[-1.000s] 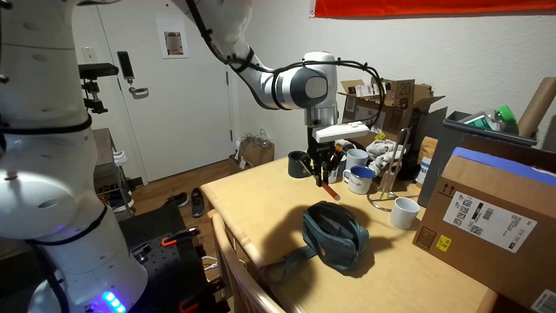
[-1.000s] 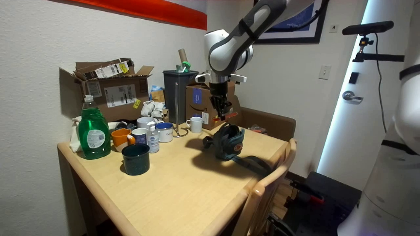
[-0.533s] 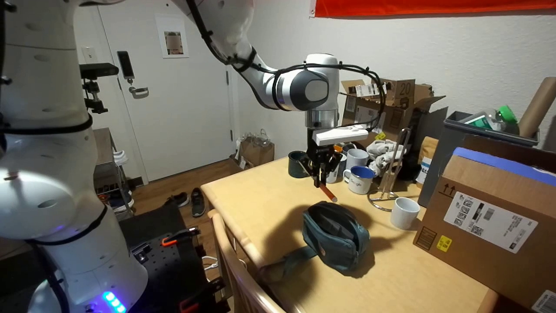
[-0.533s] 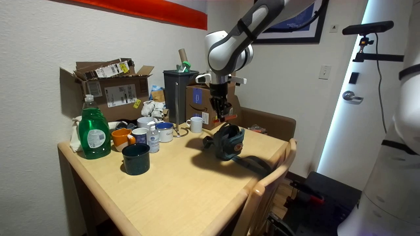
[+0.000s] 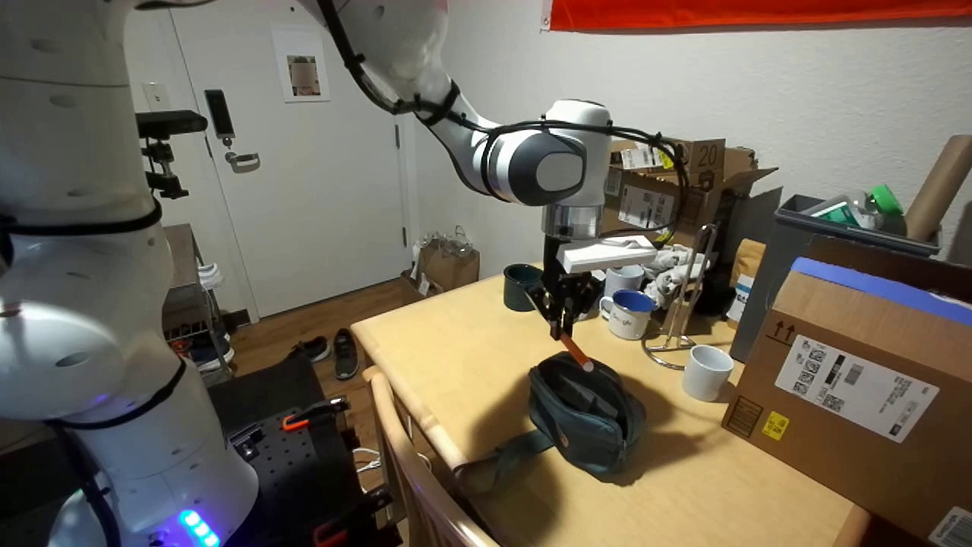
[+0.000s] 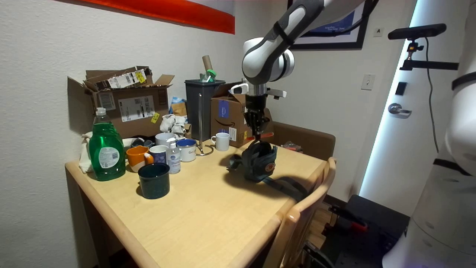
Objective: Put the orange sharpie in the bag
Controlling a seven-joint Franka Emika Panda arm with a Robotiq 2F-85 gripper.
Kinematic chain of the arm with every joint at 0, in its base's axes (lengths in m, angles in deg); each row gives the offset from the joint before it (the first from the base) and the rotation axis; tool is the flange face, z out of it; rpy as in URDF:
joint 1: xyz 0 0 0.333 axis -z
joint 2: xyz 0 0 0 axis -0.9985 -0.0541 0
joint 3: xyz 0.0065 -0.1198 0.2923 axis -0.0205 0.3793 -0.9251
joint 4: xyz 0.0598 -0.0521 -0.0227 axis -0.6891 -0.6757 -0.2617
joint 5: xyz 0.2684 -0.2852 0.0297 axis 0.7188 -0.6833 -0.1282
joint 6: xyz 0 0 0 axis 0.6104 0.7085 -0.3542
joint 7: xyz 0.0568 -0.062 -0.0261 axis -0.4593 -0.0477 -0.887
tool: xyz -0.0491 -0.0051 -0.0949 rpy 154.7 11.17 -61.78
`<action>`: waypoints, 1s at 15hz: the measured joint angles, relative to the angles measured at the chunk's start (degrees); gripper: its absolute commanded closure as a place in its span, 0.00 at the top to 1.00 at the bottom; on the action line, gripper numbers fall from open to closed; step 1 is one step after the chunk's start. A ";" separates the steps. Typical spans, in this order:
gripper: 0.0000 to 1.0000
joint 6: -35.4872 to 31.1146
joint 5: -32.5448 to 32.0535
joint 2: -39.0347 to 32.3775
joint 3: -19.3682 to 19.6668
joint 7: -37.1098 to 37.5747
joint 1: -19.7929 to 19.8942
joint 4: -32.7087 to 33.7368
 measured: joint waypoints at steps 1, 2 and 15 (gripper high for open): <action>0.05 -0.85 0.00 0.04 0.31 -0.92 0.12 -0.36; 0.05 -2.09 -0.01 0.03 0.58 -1.86 0.25 -0.76; 0.05 -14.76 7.05 -0.74 0.78 -18.65 2.17 -5.56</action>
